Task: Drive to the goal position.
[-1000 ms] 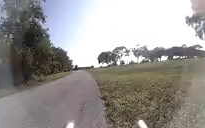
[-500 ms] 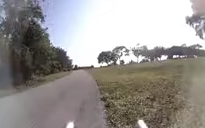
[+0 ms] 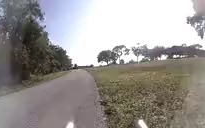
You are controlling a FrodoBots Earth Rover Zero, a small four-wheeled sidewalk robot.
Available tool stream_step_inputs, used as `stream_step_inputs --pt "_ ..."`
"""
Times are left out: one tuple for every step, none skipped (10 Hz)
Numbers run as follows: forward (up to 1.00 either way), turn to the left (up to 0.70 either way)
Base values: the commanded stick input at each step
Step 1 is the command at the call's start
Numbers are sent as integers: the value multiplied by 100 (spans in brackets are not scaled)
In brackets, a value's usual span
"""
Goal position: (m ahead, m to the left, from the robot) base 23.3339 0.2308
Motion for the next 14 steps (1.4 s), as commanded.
stream_step_inputs --pt "70 0" --pt "70 0" --pt "70 0" --pt "70 0" --pt "70 16" --pt "70 30" --pt "70 32" --pt "70 34" --pt "70 8" --pt "70 0" --pt "70 3" --pt "70 21" --pt "70 35" --pt "70 35"
